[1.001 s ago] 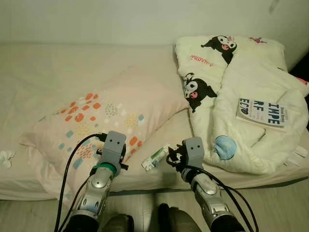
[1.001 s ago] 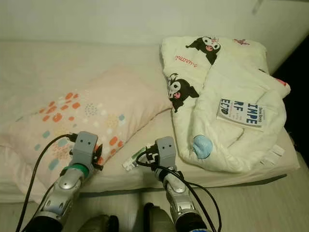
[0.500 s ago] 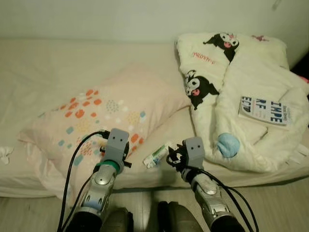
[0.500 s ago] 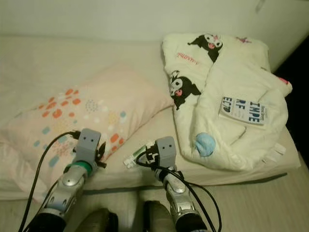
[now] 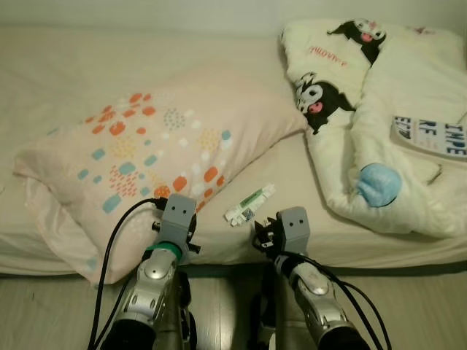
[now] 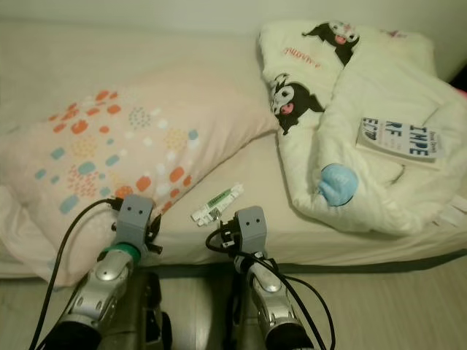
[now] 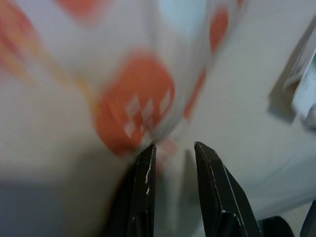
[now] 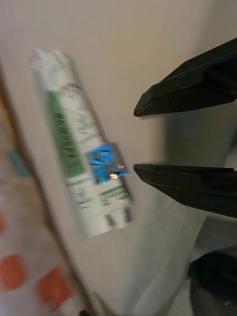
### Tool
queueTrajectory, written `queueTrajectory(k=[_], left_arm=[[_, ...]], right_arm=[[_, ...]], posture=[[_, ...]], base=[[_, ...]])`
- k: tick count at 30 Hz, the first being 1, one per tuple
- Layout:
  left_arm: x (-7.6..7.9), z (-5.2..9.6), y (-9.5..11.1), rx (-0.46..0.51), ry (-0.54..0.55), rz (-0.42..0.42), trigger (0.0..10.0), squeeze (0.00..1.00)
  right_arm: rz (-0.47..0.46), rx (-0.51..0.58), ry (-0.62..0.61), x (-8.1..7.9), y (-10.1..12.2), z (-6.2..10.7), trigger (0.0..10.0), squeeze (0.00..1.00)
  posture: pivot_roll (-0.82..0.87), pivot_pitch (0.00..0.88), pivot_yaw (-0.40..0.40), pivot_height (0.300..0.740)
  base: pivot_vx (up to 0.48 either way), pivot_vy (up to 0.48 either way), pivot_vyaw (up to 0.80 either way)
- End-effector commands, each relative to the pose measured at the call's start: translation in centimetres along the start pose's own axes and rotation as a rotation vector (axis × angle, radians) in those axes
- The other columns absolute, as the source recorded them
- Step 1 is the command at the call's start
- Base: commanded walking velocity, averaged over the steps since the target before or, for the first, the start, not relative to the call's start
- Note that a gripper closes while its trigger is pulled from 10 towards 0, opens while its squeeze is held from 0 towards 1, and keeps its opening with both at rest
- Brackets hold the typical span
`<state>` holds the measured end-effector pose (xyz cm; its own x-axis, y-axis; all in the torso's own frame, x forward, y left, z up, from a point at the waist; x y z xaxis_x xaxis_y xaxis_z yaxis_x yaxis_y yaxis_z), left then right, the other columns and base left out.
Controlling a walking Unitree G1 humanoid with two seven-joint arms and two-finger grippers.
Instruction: Clean up the room
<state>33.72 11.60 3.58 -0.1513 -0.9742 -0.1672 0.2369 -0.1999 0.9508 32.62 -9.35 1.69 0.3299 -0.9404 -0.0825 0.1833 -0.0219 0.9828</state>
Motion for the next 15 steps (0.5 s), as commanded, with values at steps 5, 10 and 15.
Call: queueTrajectory(k=[5, 10, 15], left_arm=[[0.3, 0.2, -1.1, -0.04, -0.009, 0.002, 10.0, 0.0], [0.3, 0.2, -1.0, -0.034, -0.011, 0.002, 10.0, 0.0], [-0.8, 0.0, 3.4, 0.119, 0.002, 0.044, 10.0, 0.0]], right_arm=[[-0.027, -0.019, 0.005, -0.1, -0.6, 0.3, 10.0, 0.0], [-0.024, -0.009, 0.003, -0.1, -0.4, 0.3, 10.0, 0.0], [0.07, 0.086, -0.01, 0.8, 2.2, 0.0, 10.0, 0.0]], posture=[[-0.02, 0.132, 0.006, 0.572], [-0.02, 0.131, 0.009, 0.572], [-0.03, 0.135, 0.014, 0.572]], base=[[0.0, 0.0, 0.0], [0.0, 0.0, 0.0], [0.0, 0.0, 0.0]])
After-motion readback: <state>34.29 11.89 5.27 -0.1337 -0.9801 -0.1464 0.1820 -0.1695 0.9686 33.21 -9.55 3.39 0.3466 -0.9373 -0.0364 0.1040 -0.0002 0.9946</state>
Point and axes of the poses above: a point about 5 cm out from each wrist's last joint towards the gripper, its own z axis pointing back from the gripper into the wrist, its own y axis along the axis of the wrist's last joint, x = y × z, the point moved 5 cm from there along -z, pointing out of the wrist towards the gripper, and after that the axes turned 1 degree about -z, right-handed, at the moved point
